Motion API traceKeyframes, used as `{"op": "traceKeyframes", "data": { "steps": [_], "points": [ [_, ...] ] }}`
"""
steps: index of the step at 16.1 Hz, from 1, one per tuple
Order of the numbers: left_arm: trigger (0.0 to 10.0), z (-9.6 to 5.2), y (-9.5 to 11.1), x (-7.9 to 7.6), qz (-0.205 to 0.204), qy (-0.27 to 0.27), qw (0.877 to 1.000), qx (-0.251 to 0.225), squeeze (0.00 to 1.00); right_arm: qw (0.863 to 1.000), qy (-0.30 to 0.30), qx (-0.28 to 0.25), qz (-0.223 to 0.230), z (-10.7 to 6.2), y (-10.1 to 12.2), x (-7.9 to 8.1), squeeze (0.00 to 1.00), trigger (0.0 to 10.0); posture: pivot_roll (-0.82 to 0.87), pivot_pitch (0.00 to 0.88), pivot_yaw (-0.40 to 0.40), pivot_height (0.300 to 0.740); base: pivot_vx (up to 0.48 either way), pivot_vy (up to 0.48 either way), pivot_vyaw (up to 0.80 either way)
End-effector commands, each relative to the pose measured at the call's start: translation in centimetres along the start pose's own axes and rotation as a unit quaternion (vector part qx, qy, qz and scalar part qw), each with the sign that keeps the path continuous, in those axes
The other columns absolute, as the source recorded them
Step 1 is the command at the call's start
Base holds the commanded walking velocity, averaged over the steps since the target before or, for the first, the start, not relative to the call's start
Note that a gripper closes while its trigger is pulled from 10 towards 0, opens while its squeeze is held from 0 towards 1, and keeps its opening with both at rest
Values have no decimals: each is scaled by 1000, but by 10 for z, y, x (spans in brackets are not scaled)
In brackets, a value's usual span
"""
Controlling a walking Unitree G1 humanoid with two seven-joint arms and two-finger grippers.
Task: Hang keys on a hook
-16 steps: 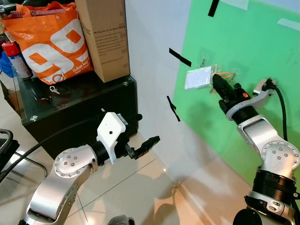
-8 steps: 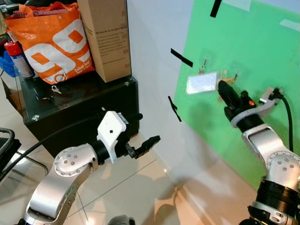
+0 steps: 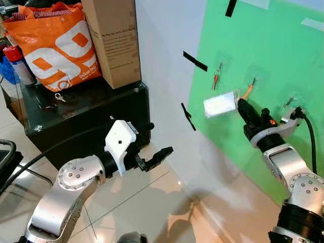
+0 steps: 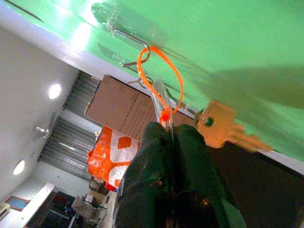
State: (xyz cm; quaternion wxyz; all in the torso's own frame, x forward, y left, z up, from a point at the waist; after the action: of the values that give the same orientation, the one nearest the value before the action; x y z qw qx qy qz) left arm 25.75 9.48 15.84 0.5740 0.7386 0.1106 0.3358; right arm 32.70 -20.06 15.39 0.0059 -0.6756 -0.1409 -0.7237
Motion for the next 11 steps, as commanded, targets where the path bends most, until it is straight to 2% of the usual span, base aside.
{"op": "traceKeyframes", "data": {
  "steps": [1,6,9,10,11],
  "points": [
    [10000,0,4,1,9,-3,1000,-4,0,1000,-8,-23,7,-4,8,-5,0,10000,32,0,42,740,0,0,0],
    [10000,1,5,3,9,2,1000,-11,0,997,-37,-9,-64,2,3,-5,0,10000,29,0,42,740,0,0,0],
    [10000,1,7,5,8,7,1000,-17,0,995,-50,-6,-87,3,1,-8,0,10000,30,0,40,740,0,0,0],
    [10000,1,8,5,7,9,1000,-19,0,994,-55,-6,-95,4,1,-9,651,10000,30,0,40,740,0,0,0],
    [10000,2,9,6,6,10,1000,-22,0,993,-58,-6,-101,4,1,-9,1000,10000,29,0,41,740,0,0,0]
  ]
}}
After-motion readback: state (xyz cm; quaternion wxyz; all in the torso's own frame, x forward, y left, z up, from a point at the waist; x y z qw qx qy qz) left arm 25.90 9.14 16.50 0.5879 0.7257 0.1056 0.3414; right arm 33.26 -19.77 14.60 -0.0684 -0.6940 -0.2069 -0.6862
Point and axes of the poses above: a point about 5 cm out from each wrist's last joint towards the gripper, its own z axis pointing out of the wrist towards the gripper, its own y axis along the axis of the wrist's last joint, x = y × z, the point moved 4 cm from there along z, pointing out of the wrist towards the gripper, and after that the axes turned 15 degrees about z, right-handed, at the moved point
